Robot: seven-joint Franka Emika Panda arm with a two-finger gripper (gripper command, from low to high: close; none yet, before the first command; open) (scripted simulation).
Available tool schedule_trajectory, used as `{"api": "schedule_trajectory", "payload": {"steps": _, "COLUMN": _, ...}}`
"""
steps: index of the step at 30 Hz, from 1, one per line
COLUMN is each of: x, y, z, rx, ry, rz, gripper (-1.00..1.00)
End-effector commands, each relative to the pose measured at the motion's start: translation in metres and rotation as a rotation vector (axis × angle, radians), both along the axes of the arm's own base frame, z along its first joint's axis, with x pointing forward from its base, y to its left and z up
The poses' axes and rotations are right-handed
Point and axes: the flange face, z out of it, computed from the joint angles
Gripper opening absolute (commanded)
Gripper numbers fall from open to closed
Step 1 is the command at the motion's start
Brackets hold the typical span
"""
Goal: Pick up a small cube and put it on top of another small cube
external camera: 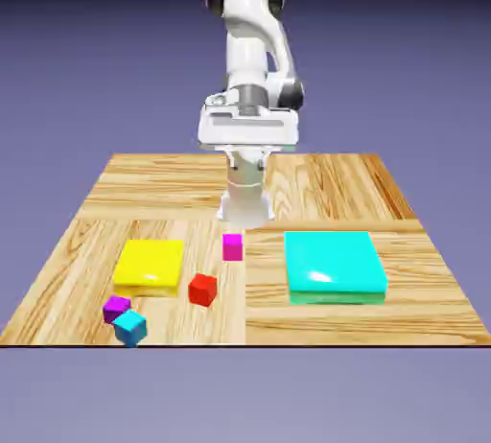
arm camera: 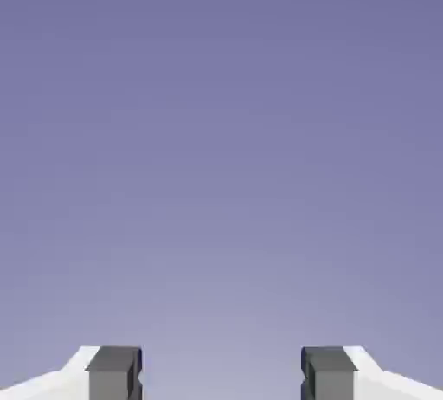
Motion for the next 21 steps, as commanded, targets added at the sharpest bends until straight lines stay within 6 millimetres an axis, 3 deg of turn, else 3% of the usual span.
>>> {"api": "schedule_trajectory", "payload": {"steps": 1, "x": 0.003, "y": -0.001, "z": -0.015, "rx": -0.002, "ry": 0.069, "rz": -0.001, "gripper": 0.00}}
{"api": "schedule_trajectory", "payload": {"steps": 5, "x": 0.009, "y": -0.007, "z": -0.076, "rx": -0.009, "ry": 0.343, "rz": -0.004, "gripper": 0.00}}
{"api": "schedule_trajectory", "payload": {"steps": 10, "x": 0.000, "y": -0.014, "z": -0.150, "rx": -0.017, "ry": 0.686, "rz": -0.009, "gripper": 0.00}}
{"api": "schedule_trajectory", "payload": {"steps": 16, "x": -0.031, "y": -0.024, "z": -0.226, "rx": -0.028, "ry": 1.098, "rz": -0.016, "gripper": 0.00}}
{"api": "schedule_trajectory", "payload": {"steps": 21, "x": -0.069, "y": -0.033, "z": -0.277, "rx": -0.037, "ry": 1.442, "rz": -0.025, "gripper": 0.00}}
